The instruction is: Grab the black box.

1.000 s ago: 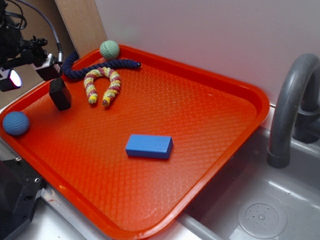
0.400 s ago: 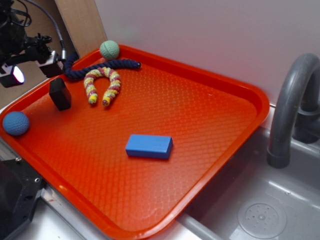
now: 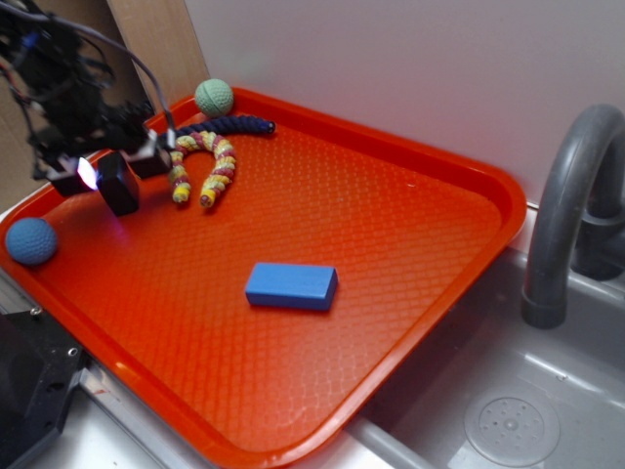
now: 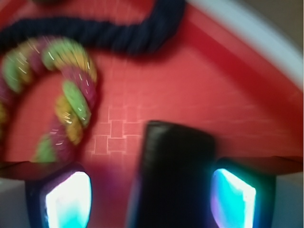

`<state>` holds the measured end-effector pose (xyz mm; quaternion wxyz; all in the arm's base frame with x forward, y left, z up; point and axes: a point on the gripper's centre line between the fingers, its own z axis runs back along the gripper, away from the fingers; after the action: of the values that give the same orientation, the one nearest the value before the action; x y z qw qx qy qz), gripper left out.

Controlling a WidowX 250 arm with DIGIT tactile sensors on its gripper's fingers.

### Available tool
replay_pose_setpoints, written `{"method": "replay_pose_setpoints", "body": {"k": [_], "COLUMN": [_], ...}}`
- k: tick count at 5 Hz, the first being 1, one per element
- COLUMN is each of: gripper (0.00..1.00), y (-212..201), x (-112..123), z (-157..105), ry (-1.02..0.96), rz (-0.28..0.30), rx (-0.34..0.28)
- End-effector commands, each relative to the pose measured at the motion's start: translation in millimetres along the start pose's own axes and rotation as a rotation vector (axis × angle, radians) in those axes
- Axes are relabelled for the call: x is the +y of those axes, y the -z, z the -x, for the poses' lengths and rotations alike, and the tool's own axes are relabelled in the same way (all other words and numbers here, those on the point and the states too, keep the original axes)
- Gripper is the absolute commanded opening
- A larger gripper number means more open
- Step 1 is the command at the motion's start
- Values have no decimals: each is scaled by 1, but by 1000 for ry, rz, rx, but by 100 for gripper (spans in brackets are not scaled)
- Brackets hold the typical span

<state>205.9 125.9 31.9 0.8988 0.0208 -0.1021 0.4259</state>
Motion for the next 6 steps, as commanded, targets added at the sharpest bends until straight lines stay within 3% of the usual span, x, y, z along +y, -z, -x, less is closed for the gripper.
{"method": "replay_pose_setpoints", "body": {"k": [1,2,3,4,5,6], "gripper": [0,0,0,0,0,0], "y": [0,-47,-97,-152,-206,-223], "x": [-5,-19,-71,-96,-107,-104], "z": [12,10,24,60,70,69], "ry": [72,227,478,658,757,740], "rz": [0,49,75,81,180,166], "rx": [60,57,-10,-23,-50,-53]}}
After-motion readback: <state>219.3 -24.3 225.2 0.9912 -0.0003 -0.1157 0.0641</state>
